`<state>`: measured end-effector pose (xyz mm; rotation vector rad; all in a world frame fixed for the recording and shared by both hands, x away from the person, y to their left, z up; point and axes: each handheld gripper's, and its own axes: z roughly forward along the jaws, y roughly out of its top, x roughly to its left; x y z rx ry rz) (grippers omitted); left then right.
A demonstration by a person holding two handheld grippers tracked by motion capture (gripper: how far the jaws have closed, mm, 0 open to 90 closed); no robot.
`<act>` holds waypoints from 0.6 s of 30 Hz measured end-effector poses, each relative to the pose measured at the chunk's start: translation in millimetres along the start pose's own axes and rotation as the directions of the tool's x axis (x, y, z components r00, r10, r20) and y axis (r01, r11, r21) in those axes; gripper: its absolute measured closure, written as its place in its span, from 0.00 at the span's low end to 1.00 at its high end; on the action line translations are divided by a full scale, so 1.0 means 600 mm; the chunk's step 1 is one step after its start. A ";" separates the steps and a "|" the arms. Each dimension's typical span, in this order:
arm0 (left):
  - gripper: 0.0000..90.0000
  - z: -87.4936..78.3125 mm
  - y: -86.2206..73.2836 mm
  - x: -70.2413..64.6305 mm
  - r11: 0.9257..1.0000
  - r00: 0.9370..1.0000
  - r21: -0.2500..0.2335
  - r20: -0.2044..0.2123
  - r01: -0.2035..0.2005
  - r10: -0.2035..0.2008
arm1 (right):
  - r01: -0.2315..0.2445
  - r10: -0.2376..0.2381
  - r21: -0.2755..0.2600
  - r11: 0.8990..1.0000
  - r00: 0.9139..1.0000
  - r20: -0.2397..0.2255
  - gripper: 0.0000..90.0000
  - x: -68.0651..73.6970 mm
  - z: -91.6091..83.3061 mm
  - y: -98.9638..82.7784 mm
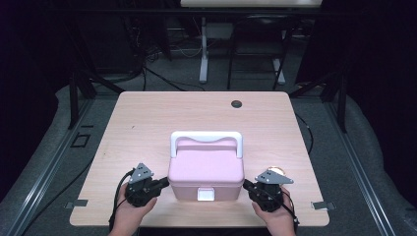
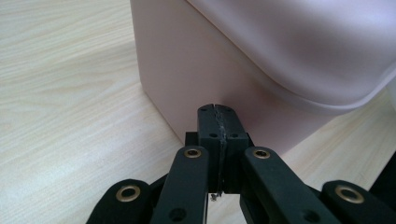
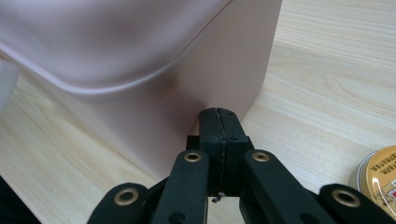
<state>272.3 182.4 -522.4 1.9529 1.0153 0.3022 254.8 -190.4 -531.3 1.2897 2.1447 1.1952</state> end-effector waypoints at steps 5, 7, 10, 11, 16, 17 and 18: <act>1.00 -0.003 -0.001 0.002 1.000 1.000 0.006 0.010 -0.002 0.002 | 0.001 -0.001 -0.006 1.000 1.000 -0.014 1.00 0.001 -0.002 -0.003; 1.00 -0.003 -0.002 0.003 1.000 1.000 0.005 0.013 0.001 -0.001 | -0.006 0.006 -0.005 1.000 1.000 -0.018 1.00 -0.001 -0.002 -0.004; 1.00 -0.002 -0.003 0.004 1.000 1.000 -0.006 0.015 -0.001 0.001 | -0.005 0.004 -0.013 1.000 1.000 -0.023 1.00 -0.002 -0.002 -0.005; 1.00 -0.002 -0.003 0.006 1.000 1.000 -0.003 0.020 0.006 -0.006 | 0.001 -0.001 -0.014 1.000 1.000 -0.020 0.99 -0.002 -0.002 -0.005; 0.95 0.000 -0.004 0.012 1.000 1.000 -0.002 0.024 0.015 -0.015 | 0.006 -0.007 -0.017 1.000 1.000 -0.021 0.94 -0.007 -0.004 -0.004; 0.94 0.000 -0.005 0.014 1.000 0.999 -0.003 0.026 0.019 -0.019 | 0.005 -0.005 -0.021 1.000 1.000 -0.022 0.92 -0.007 -0.005 -0.003; 0.93 -0.001 -0.004 0.015 1.000 1.000 0.000 0.027 0.014 -0.014 | 0.012 -0.012 -0.025 1.000 1.000 -0.019 0.92 -0.008 -0.006 -0.003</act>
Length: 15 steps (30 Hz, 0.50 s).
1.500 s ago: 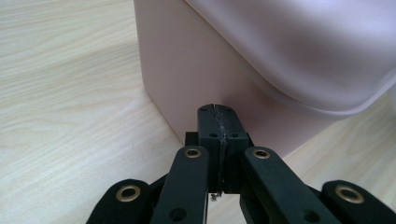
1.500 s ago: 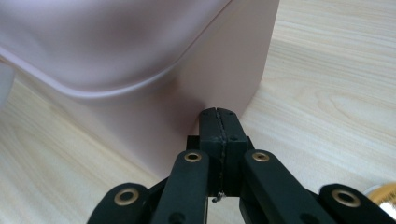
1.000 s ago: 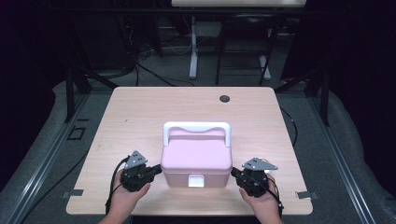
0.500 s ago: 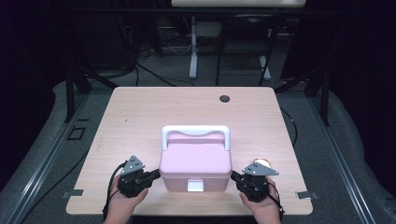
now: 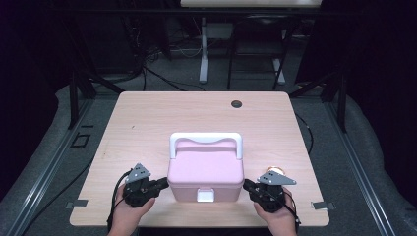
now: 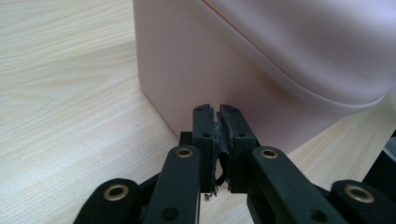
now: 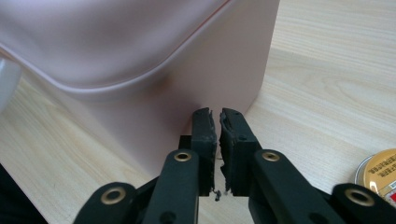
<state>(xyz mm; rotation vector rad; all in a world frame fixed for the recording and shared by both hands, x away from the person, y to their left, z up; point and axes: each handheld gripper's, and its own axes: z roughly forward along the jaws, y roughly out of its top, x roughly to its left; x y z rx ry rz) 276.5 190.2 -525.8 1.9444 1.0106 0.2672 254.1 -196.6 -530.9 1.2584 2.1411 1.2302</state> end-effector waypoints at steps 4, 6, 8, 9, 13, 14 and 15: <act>0.86 -0.003 0.000 0.004 1.000 1.000 -0.012 -0.012 -0.007 0.007 | 0.007 -0.007 -0.017 1.000 1.000 0.015 0.86 -0.004 -0.004 0.000; 0.84 -0.003 0.000 0.006 1.000 1.000 -0.019 -0.017 0.001 -0.001 | 0.016 -0.016 -0.022 1.000 1.000 0.027 0.82 -0.006 -0.005 0.000; 0.81 -0.004 0.000 0.009 1.000 1.000 -0.016 -0.014 0.000 -0.001 | 0.019 -0.019 -0.026 0.999 0.999 0.028 0.79 -0.010 -0.005 -0.001; 0.79 -0.004 0.000 0.010 1.000 1.000 -0.025 -0.012 -0.001 0.001 | 0.018 -0.018 -0.025 1.000 0.999 0.029 0.77 -0.012 -0.005 -0.001; 0.72 -0.004 0.000 0.012 0.999 1.000 -0.039 0.000 0.016 -0.016 | 0.007 -0.006 -0.025 1.000 1.000 0.024 0.72 -0.018 -0.006 -0.001; 0.71 -0.004 0.000 0.013 0.999 1.000 -0.039 -0.002 0.014 -0.014 | 0.007 -0.006 -0.026 1.000 1.000 0.024 0.72 -0.019 -0.006 -0.001; 0.70 -0.005 0.001 0.014 0.999 1.000 -0.037 0.000 0.017 -0.017 | 0.010 -0.010 -0.024 1.000 1.000 0.024 0.71 -0.020 -0.007 0.000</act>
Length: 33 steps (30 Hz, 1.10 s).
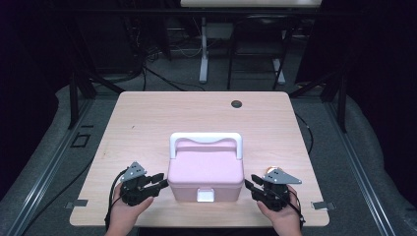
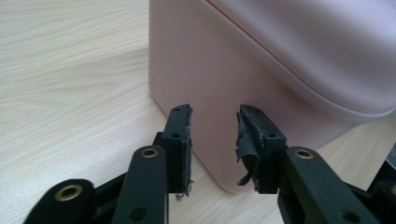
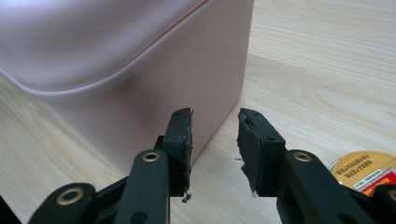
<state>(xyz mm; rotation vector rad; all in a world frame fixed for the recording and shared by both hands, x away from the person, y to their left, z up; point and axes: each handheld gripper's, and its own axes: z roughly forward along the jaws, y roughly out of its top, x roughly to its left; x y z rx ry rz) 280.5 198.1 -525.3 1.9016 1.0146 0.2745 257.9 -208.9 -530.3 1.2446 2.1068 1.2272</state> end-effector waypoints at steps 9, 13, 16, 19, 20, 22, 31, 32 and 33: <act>0.60 -0.004 0.020 0.011 1.000 1.000 0.001 0.007 0.008 -0.008 | 0.009 -0.009 0.012 1.000 1.000 -0.021 0.64 -0.013 -0.003 0.018; 0.59 -0.007 0.033 0.013 1.000 1.000 -0.005 0.002 0.001 -0.001 | 0.004 -0.004 0.007 1.000 1.000 -0.024 0.62 -0.024 -0.006 0.035; 0.58 -0.009 0.041 0.019 1.000 1.000 -0.020 0.011 0.023 -0.022 | 0.012 -0.012 0.007 1.000 1.000 -0.021 0.61 -0.027 -0.008 0.047; 0.57 -0.012 0.049 0.022 1.000 1.000 -0.028 0.008 0.014 -0.014 | 0.009 -0.009 0.007 1.000 1.000 -0.024 0.59 -0.030 -0.012 0.057; 0.56 -0.013 0.051 0.023 1.000 1.000 -0.023 0.006 0.011 -0.011 | 0.009 -0.009 0.004 1.000 1.000 -0.025 0.58 -0.031 -0.012 0.059; 0.56 -0.015 0.056 0.026 1.000 1.000 -0.018 0.003 -0.002 0.002 | -0.008 0.008 0.009 1.000 0.999 -0.040 0.58 -0.034 -0.013 0.063; 0.53 -0.023 0.086 0.027 1.000 1.000 -0.002 0.000 -0.029 0.029 | 0.014 -0.013 0.022 1.000 0.999 -0.036 0.52 -0.037 -0.016 0.082; 0.53 -0.025 0.090 0.027 1.000 1.000 -0.004 0.004 -0.027 0.027 | 0.010 -0.009 0.022 1.000 0.999 -0.036 0.52 -0.037 -0.017 0.086; 0.53 -0.026 0.093 0.028 1.000 1.000 -0.007 0.013 -0.026 0.026 | 0.004 -0.004 0.018 1.000 0.999 -0.038 0.52 -0.038 -0.018 0.089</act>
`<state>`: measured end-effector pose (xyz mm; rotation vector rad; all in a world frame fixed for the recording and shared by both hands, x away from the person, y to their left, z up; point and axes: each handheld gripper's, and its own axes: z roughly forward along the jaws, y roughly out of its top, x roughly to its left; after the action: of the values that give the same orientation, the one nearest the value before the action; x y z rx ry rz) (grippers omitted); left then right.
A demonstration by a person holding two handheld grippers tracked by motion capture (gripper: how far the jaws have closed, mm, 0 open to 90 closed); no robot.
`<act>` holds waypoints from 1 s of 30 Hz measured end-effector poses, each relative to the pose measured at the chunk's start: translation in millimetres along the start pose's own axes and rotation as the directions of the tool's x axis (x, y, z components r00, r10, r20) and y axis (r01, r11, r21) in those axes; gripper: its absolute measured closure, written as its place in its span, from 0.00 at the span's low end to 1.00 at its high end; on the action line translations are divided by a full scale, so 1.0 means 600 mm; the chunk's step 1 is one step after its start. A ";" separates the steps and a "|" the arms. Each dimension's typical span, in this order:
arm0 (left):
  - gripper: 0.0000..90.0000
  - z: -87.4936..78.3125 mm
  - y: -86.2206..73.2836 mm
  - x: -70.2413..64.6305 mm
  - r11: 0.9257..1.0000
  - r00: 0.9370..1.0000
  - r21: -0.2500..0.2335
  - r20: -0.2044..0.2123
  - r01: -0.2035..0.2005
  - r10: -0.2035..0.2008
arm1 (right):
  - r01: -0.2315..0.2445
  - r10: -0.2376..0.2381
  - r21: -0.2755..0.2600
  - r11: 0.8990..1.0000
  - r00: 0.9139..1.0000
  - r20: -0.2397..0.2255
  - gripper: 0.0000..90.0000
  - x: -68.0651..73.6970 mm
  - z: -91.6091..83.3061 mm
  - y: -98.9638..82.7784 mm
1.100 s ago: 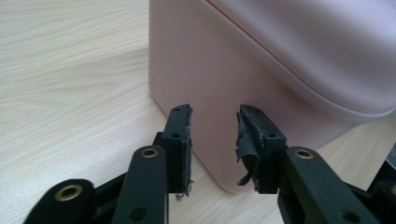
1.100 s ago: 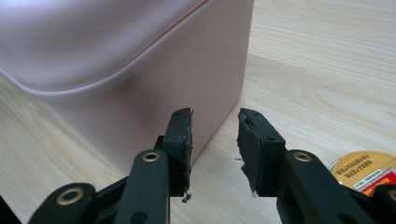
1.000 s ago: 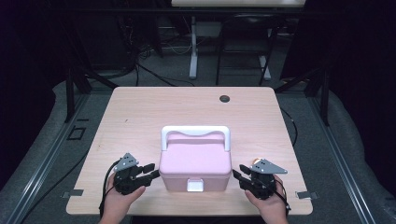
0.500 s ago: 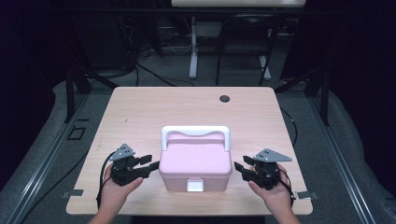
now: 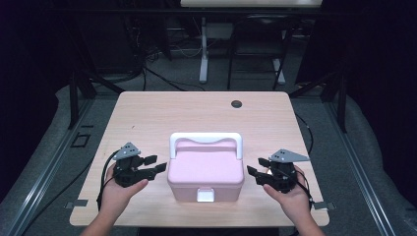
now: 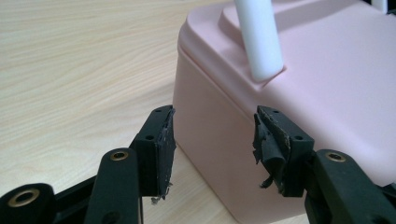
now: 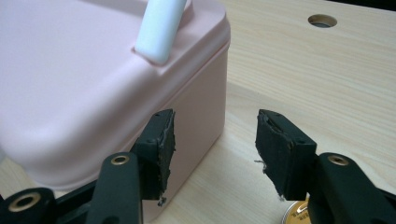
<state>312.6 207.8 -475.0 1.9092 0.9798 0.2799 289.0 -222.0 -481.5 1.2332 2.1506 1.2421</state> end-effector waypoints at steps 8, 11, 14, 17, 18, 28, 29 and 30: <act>0.53 -0.006 0.025 0.001 1.000 1.000 0.002 0.009 -0.003 0.003 | -0.024 0.023 -0.022 0.999 0.999 -0.032 0.52 -0.003 -0.010 0.031; 0.53 -0.006 0.032 0.001 1.000 1.000 0.001 0.011 -0.006 0.006 | -0.022 0.021 -0.030 0.999 0.999 -0.041 0.52 -0.004 -0.014 0.042; 0.53 -0.006 0.040 0.001 1.000 1.000 -0.002 0.013 -0.007 0.007 | -0.014 0.012 -0.033 0.999 0.999 -0.047 0.52 -0.003 -0.014 0.052; 0.52 -0.004 0.048 0.002 1.000 1.000 -0.006 0.017 -0.006 0.007 | 0.010 -0.012 -0.042 0.999 0.999 -0.053 0.53 0.001 -0.014 0.062; 0.52 -0.003 0.051 0.002 1.000 1.000 -0.008 0.022 -0.004 0.004 | 0.009 -0.012 -0.044 0.999 0.998 -0.057 0.53 0.002 -0.013 0.064; 0.52 0.017 0.070 -0.006 1.000 0.999 0.005 0.044 -0.020 0.020 | 0.022 -0.026 -0.045 0.999 0.995 -0.099 0.52 0.015 0.009 0.082; 0.52 0.019 0.070 -0.007 1.000 0.999 0.004 0.044 -0.018 0.017 | 0.021 -0.026 -0.044 0.999 0.995 -0.099 0.52 0.016 0.011 0.083; 0.52 0.022 0.070 -0.009 1.000 0.999 0.008 0.046 -0.017 0.016 | 0.022 -0.026 -0.044 0.999 0.995 -0.101 0.52 0.016 0.013 0.083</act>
<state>338.3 185.3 -446.3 1.9237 0.9362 0.2403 314.2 -198.6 -443.4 1.1461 2.1903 1.3606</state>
